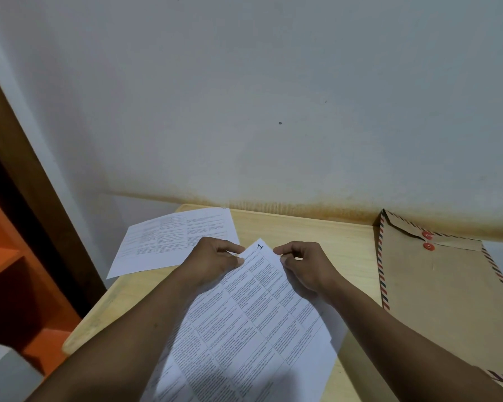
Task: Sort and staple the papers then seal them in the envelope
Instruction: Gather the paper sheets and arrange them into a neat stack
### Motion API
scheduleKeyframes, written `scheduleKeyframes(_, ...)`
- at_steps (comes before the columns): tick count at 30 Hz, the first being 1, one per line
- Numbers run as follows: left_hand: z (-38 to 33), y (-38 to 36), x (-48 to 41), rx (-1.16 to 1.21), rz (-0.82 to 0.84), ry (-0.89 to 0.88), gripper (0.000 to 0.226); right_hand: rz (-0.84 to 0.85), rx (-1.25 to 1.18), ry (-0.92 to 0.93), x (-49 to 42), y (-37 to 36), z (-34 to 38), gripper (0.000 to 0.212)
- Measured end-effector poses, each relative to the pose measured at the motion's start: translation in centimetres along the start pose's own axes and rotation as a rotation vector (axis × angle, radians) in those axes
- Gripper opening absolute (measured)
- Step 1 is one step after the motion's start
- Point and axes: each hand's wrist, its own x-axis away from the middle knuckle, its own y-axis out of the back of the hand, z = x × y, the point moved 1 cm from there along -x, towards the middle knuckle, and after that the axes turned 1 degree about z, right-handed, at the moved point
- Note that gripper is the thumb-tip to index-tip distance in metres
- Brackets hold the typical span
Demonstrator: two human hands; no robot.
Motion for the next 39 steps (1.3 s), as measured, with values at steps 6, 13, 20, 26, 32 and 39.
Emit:
scheduleKeyframes(6, 0.7, 1.2, 1.0, 0.033, -0.048, -0.031, 0.022, 0.116, 0.013, -0.057, 0.9, 0.1, 1.6, 0.017)
scheduleKeyframes(13, 2.9, 5.2, 3.3, 0.026, 0.002, 0.080, 0.021, 0.029, 0.698, 0.007, 0.8, 2.0, -0.1, 0.025)
scheduleKeyframes(20, 3.6, 5.9, 4.6, 0.049, 0.023, 0.097, 0.025, 0.031, 0.736, 0.055, 2.1, 0.8, 0.5, 0.028)
scheduleKeyframes(26, 3.7, 5.4, 4.2, 0.055, 0.034, 0.079, 0.023, 0.130, 0.772, 0.014, 2.7, -0.6, 1.1, 0.047)
scheduleKeyframes(32, 4.0, 4.9, 3.8, 0.043, 0.047, 0.064, 0.022, 0.090, 0.696, -0.115, 2.6, -1.5, 0.9, 0.034)
scheduleKeyframes(39, 3.2, 3.5, 3.5, 0.045, 0.068, 0.009, 0.025, 0.090, 0.658, -0.178, 2.4, -1.4, 1.3, 0.019)
